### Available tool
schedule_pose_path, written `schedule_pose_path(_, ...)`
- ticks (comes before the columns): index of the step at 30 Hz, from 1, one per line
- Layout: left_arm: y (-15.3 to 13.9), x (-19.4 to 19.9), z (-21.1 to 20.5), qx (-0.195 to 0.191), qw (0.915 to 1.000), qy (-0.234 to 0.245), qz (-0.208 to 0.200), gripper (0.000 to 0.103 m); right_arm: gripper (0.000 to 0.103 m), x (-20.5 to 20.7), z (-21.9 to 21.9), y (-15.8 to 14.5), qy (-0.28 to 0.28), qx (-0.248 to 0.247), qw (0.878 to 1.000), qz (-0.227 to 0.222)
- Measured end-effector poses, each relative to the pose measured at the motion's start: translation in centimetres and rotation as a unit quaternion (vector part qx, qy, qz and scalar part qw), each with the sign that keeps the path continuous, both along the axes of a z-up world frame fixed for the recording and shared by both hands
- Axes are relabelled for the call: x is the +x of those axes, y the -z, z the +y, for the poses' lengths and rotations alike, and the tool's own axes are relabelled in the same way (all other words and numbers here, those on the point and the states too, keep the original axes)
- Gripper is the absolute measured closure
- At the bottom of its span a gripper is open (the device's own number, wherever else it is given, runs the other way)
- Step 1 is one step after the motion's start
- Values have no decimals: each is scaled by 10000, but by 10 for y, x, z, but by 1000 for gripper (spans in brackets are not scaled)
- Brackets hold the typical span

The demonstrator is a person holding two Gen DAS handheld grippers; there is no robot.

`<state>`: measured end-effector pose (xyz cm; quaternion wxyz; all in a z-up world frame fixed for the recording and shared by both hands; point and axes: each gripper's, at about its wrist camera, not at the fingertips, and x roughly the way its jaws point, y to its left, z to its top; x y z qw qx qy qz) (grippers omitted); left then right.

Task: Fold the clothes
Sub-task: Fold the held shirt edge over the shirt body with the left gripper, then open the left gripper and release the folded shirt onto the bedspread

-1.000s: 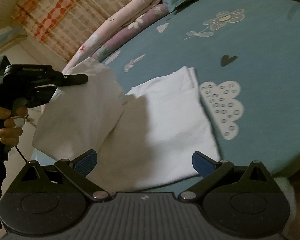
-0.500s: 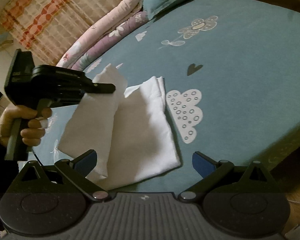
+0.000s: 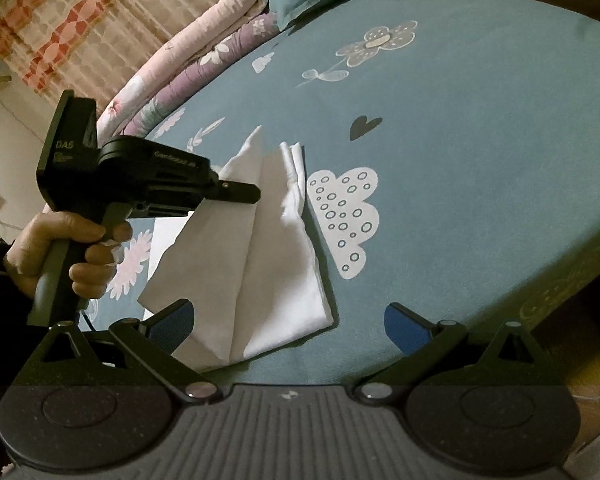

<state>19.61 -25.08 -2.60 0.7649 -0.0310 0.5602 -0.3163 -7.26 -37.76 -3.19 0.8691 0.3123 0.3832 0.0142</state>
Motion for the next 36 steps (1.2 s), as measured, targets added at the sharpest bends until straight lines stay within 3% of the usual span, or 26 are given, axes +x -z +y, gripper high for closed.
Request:
schedule_pose_path(6, 3, 6, -12, -161, 9998, 60, 80, 67, 0, 3, 2, 2, -9, -45, 10000, 82)
schedule_pose_path(15, -15, 7, 3, -540, 9983, 36, -199, 62, 0, 2, -2, 0, 63, -111, 9999, 75)
schedule_pose_path(18, -21, -3, 23, -416, 9977, 161, -513, 59, 0, 3, -2, 0, 31, -110, 9999, 43)
schedule_pose_path(20, -24, -15, 39, -290, 9962, 269, -780, 50, 0, 3, -1, 0, -9, -106, 9999, 8)
schedule_pose_path(25, -17, -58, 80, 181, 9878, 382, -1499, 47, 0, 0, 0, 0, -99, -73, 9999, -32)
schedule_pose_path(31, 13, -76, 128, 104, 9927, 30, -1202, 43, 0, 6, 11, -1, -297, -145, 9994, -76)
schedule_pose_path(36, -8, -60, 138, -176, 9908, -204, -1329, 43, 0, 18, 30, -9, -636, -449, 9962, -378)
